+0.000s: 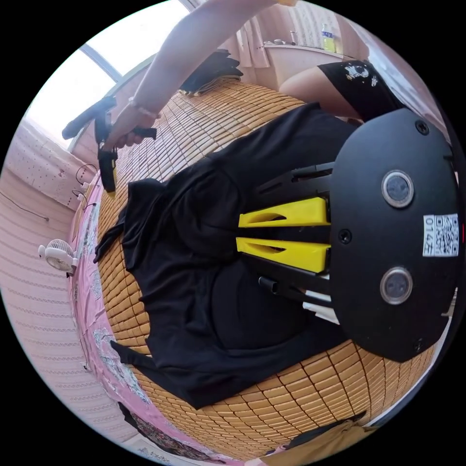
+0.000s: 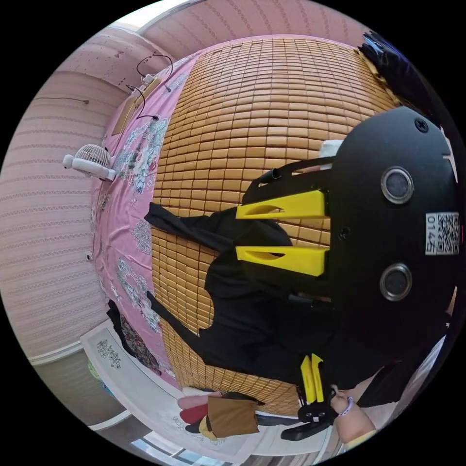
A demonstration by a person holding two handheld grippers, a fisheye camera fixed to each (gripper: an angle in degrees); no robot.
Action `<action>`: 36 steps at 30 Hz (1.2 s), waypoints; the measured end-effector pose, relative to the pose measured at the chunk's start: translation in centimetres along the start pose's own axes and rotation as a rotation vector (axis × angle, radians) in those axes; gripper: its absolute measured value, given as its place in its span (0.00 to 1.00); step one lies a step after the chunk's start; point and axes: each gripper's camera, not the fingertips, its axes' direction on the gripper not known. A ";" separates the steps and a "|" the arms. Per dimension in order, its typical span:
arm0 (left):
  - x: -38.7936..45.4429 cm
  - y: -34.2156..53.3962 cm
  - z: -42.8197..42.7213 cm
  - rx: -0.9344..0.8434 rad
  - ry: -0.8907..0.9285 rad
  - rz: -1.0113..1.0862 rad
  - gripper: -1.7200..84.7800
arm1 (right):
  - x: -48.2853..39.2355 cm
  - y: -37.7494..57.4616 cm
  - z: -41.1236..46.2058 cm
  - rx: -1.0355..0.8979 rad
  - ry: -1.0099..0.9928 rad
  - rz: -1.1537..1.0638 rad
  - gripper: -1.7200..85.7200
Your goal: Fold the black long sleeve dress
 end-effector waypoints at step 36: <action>8.1 -32.6 13.8 -0.116 0.046 0.125 0.08 | 21.0 23.8 -3.8 -0.067 -0.151 0.740 0.04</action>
